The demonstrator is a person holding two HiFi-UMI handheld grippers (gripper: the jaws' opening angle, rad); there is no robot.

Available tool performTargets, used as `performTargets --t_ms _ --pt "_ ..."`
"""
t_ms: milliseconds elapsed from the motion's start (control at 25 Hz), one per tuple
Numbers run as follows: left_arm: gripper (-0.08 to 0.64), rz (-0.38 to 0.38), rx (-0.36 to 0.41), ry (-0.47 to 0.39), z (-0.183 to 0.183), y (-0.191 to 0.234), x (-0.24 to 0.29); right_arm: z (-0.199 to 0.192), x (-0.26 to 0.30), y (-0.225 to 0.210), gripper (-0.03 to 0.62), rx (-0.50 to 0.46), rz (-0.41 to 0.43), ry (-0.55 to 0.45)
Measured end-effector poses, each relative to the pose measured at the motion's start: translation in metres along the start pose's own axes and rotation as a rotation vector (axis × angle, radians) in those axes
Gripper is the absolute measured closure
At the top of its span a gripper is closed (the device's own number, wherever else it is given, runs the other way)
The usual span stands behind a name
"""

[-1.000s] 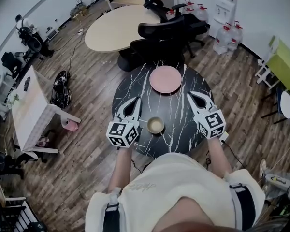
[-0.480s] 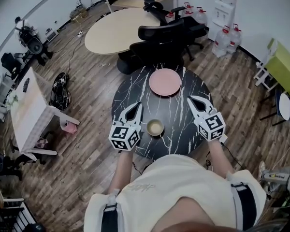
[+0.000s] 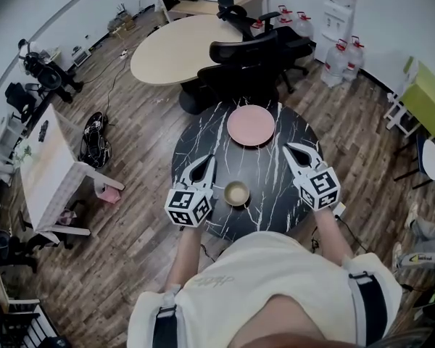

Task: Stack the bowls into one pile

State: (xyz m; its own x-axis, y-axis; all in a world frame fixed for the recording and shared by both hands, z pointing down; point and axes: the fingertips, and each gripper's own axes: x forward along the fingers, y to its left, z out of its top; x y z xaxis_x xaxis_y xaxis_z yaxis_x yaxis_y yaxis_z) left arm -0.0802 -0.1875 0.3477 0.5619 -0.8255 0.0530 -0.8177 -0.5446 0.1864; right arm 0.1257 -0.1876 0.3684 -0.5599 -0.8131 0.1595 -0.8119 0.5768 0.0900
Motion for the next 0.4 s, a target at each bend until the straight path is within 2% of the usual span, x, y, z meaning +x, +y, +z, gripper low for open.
performTargets --t_ms 400 --pt "0.538 -0.005 -0.015 0.007 -0.0074 0.0086 0.0018 -0.0003 0.0063 0.0023 0.586 -0.019 -0.006 0.007"
